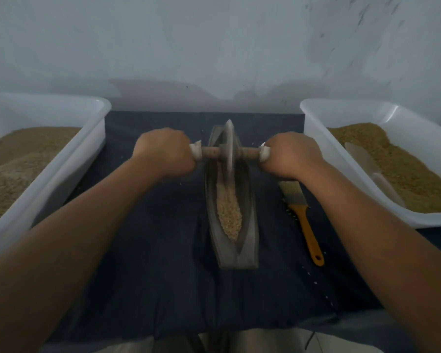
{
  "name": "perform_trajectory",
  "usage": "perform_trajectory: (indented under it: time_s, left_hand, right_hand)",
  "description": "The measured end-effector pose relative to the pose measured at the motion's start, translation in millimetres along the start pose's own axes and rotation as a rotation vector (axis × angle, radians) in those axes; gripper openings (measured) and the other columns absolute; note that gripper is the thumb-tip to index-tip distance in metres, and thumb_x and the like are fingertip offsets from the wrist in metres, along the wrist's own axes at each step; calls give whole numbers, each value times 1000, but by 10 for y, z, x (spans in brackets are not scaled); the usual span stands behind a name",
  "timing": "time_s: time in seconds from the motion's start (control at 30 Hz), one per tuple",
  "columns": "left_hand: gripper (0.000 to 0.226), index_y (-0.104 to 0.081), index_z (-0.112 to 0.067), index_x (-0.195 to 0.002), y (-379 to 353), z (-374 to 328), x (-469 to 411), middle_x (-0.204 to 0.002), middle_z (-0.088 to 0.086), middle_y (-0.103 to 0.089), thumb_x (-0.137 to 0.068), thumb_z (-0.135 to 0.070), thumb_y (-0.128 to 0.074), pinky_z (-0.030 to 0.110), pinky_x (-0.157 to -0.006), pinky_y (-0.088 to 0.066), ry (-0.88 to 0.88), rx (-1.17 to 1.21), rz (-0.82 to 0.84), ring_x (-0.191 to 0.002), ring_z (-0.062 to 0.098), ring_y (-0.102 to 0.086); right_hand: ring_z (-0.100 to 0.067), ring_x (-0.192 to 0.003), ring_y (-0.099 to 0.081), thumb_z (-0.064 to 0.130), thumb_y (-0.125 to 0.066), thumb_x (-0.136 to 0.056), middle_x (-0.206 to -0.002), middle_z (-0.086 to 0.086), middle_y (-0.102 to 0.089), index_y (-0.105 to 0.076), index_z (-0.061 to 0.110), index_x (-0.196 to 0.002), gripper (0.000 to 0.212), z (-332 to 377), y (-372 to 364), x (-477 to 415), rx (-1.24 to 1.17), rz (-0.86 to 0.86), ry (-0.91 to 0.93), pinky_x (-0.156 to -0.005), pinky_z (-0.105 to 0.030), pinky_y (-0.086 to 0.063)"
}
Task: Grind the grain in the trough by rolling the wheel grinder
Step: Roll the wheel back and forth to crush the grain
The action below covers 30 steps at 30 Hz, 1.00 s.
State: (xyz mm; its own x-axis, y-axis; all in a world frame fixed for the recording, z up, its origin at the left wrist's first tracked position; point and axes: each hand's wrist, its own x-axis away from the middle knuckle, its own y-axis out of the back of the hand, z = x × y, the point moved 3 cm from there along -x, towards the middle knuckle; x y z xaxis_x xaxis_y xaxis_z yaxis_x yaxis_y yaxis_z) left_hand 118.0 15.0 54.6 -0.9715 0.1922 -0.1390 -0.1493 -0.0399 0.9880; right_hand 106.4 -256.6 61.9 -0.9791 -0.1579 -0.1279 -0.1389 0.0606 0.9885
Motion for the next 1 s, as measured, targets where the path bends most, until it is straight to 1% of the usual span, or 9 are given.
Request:
perform_trajectory:
  time_s: [0.13,0.27,0.33,0.37,0.53,0.63,0.73,0.9,1.0]
  left_hand:
    - [24,-59,-21,-69,35,-4,86,-70,-4,-59,-80,-42,-62,34,-66,-54,-89,49,154,-66,20,-59]
    - [16,-64,-29,-68,-42,93,747,-56,-8,-61,-66,-43,-59,23,-49,-40,-216,197,370,-52,3,-58]
    - [23,-64,-28,-68,-92,99,878,-55,-9,-60,-61,-47,-52,22,-46,-37,-230,179,325,-50,3,-56]
    - [26,-62,-25,-66,-110,86,855,-56,-8,-59,-62,-49,-51,23,-47,-37,-224,140,261,-52,4,-56]
    - [31,-58,-23,-68,-19,-1,242,-67,-5,-58,-83,-51,-57,31,-58,-46,-48,-22,-36,-62,22,-59]
    - [27,-63,-22,-73,15,-43,64,-71,-3,-61,-82,-47,-60,34,-63,-50,-27,-25,-38,-67,26,-61]
    - [20,-61,-24,-71,-8,-22,248,-72,-6,-62,-80,-43,-60,33,-62,-50,-115,19,65,-68,21,-62]
    - [24,-58,-27,-64,-33,71,758,-57,-11,-58,-69,-50,-54,24,-48,-36,-260,69,180,-53,4,-55]
    - [28,-56,-28,-62,-124,66,732,-56,-10,-56,-74,-54,-54,25,-48,-36,-196,34,92,-52,7,-54]
  right_hand:
    - [-16,-62,-63,47,-61,-83,-67,5,-64,-62,28,-70,23,21,5,135,-43,109,23,-55,-34,-50]
    - [-5,-52,-59,50,-62,-71,-62,13,-65,-62,30,-64,21,-4,102,738,-136,325,129,-49,-26,-38]
    - [2,-52,-59,53,-60,-66,-62,24,-63,-63,37,-66,16,-7,117,849,-210,446,141,-48,-24,-36]
    - [-1,-51,-59,51,-61,-67,-59,18,-63,-63,35,-65,16,-8,96,800,-223,456,133,-49,-25,-38]
    - [-15,-57,-60,47,-59,-79,-61,7,-61,-61,27,-64,25,25,6,211,-18,10,6,-56,-33,-53]
    - [-16,-56,-58,48,-56,-78,-61,8,-59,-58,29,-64,23,21,-13,81,11,-49,0,-55,-33,-52]
    - [-15,-58,-58,45,-60,-79,-62,6,-60,-59,27,-64,23,0,-18,248,-30,39,25,-55,-34,-51]
    - [-4,-51,-60,51,-62,-66,-62,12,-66,-64,32,-68,18,-33,29,816,-228,437,84,-49,-28,-43]
    - [-8,-55,-59,46,-64,-73,-60,3,-64,-61,25,-63,24,-18,7,725,-205,346,61,-51,-31,-44]
